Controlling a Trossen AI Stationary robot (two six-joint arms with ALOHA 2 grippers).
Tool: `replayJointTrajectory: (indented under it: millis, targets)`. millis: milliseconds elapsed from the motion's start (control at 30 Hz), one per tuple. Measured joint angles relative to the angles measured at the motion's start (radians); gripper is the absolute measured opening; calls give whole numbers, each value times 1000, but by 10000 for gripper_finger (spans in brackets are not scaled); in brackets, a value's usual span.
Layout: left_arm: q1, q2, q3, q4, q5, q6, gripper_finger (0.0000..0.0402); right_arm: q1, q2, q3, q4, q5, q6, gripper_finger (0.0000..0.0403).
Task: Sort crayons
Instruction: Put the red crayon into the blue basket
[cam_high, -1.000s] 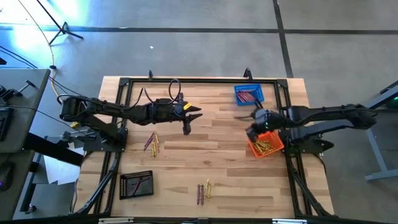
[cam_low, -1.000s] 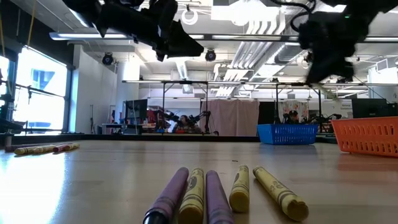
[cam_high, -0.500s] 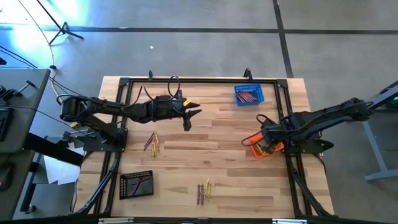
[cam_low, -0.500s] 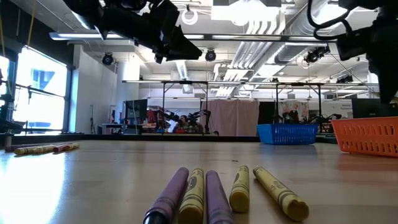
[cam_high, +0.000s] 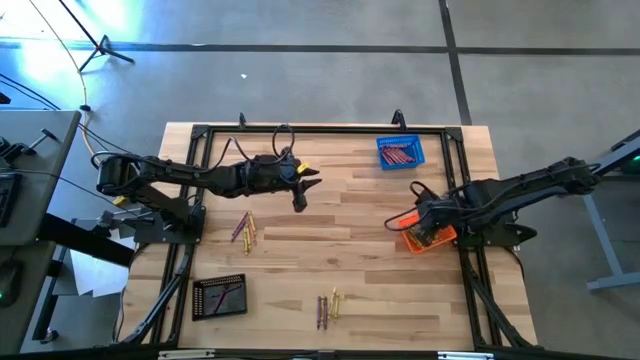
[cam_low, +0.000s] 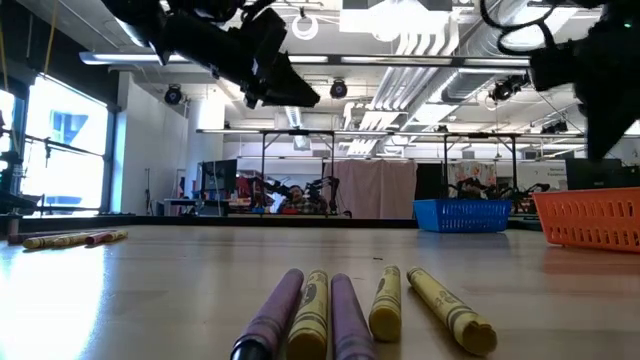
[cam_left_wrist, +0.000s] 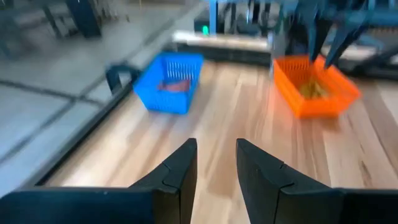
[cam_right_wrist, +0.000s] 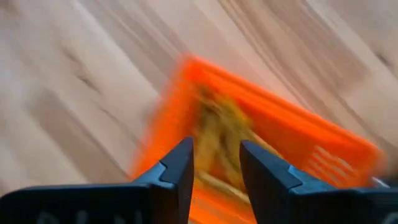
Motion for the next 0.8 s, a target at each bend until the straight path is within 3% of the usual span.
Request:
replayJointTrajectory:
  millis: [200, 367, 533, 800]
  targets:
    - [-5, 0, 0, -291, 170, -92, 97, 0, 39, 0, 445, 22, -176, 103]
    - [-33, 0, 0, -430, 160, -173, 97, 0, 169, 0, 741, -2, -410, 101]
    - [-57, 0, 0, -624, 109, -215, 97, 0, 334, 0, 865, -30, -498, 101]
    - [-75, 0, 0, -1168, -35, -571, 97, -12, 501, 0, 898, -31, -543, 101]
